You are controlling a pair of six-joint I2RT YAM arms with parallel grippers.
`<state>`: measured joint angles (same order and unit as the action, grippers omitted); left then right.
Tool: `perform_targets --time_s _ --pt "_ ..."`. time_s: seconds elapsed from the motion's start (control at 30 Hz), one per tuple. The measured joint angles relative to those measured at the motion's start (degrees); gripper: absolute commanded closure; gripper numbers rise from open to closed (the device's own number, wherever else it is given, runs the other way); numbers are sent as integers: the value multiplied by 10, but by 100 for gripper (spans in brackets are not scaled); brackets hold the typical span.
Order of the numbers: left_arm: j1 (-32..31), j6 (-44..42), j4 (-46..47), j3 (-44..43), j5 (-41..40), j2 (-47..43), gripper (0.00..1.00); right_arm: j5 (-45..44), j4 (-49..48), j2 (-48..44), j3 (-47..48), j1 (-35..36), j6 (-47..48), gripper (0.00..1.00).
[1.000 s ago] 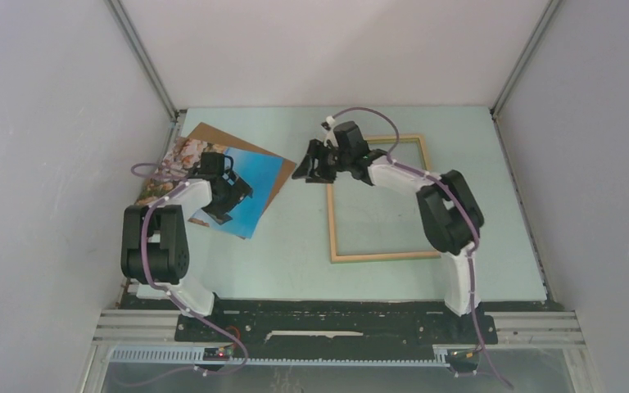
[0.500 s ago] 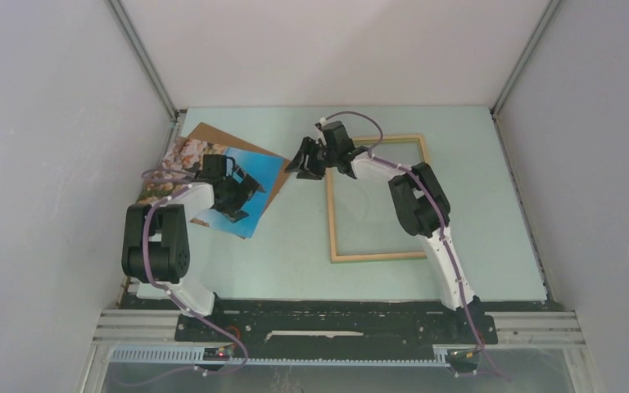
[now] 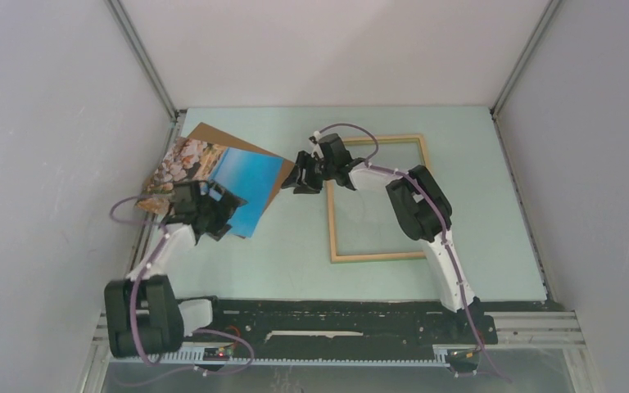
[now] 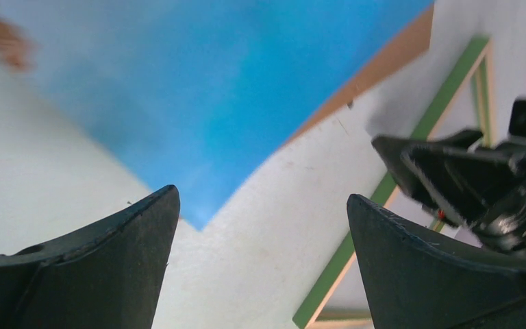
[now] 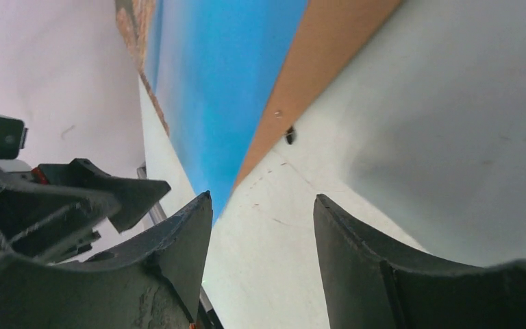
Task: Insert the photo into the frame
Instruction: Pick up the photo at the center of the board.
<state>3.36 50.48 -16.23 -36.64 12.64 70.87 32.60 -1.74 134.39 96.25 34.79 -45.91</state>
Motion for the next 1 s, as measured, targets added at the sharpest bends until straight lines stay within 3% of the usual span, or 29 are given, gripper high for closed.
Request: perform_targets --time_s 0.17,0.33,0.53,0.73,1.0 --pt "143 0 -10 73 0 -103 0 24 -30 0 0 12 0 37" --pt "239 9 8 113 12 -125 0 54 -64 0 0 12 0 37" --pt "250 37 90 146 32 -80 0 94 -66 24 49 13 0 38" --pt "250 55 159 147 36 -39 0 116 14 110 226 23 11 41" --pt "251 66 218 148 46 -3 0 114 102 166 316 41 39 41"
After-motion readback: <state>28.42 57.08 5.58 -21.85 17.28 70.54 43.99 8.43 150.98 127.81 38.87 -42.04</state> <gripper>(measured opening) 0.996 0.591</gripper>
